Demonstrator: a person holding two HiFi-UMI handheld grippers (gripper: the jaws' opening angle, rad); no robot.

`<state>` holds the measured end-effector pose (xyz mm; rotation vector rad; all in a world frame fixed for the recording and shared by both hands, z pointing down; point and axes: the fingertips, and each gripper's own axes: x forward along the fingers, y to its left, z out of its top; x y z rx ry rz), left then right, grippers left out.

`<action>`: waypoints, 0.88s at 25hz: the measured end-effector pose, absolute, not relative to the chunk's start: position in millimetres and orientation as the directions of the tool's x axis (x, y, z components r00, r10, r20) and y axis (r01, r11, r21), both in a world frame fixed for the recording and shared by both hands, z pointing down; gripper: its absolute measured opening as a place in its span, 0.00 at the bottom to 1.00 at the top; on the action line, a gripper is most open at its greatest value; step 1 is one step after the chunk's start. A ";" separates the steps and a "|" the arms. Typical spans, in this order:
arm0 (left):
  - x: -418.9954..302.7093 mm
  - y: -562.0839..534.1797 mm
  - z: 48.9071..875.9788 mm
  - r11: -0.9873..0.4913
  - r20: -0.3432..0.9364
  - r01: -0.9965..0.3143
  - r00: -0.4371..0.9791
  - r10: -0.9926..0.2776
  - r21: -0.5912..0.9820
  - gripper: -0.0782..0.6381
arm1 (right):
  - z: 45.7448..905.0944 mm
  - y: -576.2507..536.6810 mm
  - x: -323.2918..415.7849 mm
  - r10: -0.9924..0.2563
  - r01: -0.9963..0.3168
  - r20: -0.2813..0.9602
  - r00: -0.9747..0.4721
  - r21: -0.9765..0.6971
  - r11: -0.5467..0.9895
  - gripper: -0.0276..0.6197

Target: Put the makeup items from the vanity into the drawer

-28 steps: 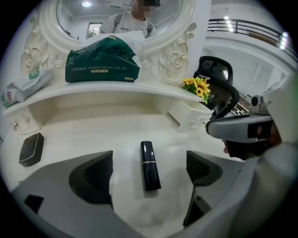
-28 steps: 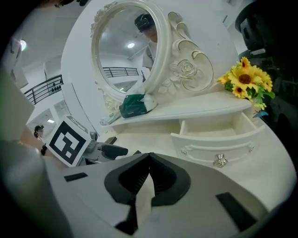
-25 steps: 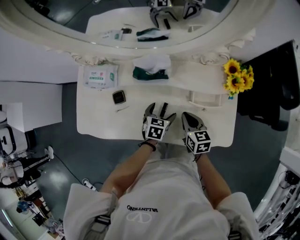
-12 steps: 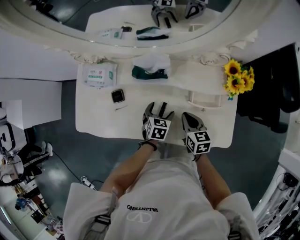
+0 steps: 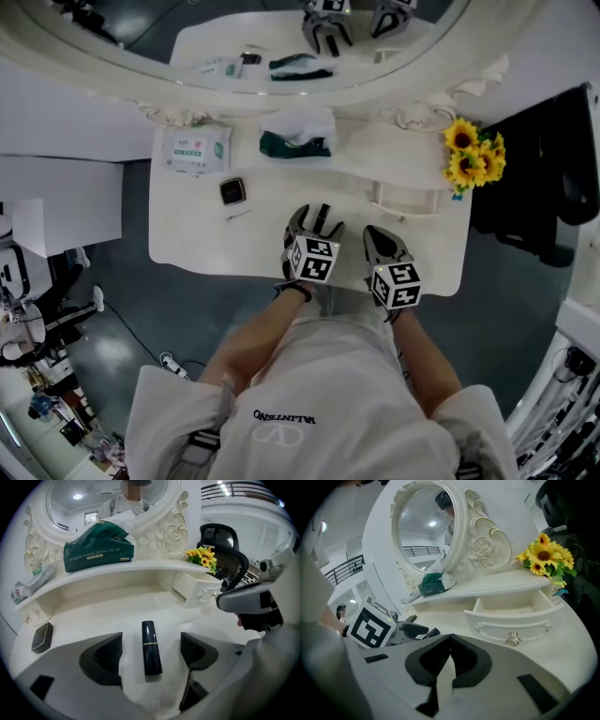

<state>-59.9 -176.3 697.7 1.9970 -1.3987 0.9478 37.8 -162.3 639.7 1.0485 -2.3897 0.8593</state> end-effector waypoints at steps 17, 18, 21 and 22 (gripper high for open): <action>-60.3 -175.6 693.9 -0.320 0.772 -0.947 0.229 -0.593 0.034 0.35 | 637.6 -154.6 48.0 -0.524 -0.760 0.560 -0.642 -0.375 0.531 0.06; -60.9 -175.6 693.9 -0.321 0.772 -0.947 0.229 -0.593 0.034 0.33 | 637.2 -154.1 48.6 -0.525 -0.760 0.559 -0.642 -0.374 0.531 0.06; -63.3 -176.6 693.5 -0.324 0.773 -0.946 0.227 -0.593 0.029 0.26 | 635.6 -153.6 49.8 -0.528 -0.762 0.558 -0.640 -0.372 0.531 0.06; -63.9 -176.8 693.5 -0.325 0.773 -0.945 0.227 -0.593 0.028 0.25 | 635.2 -153.4 50.0 -0.529 -0.762 0.557 -0.640 -0.371 0.530 0.06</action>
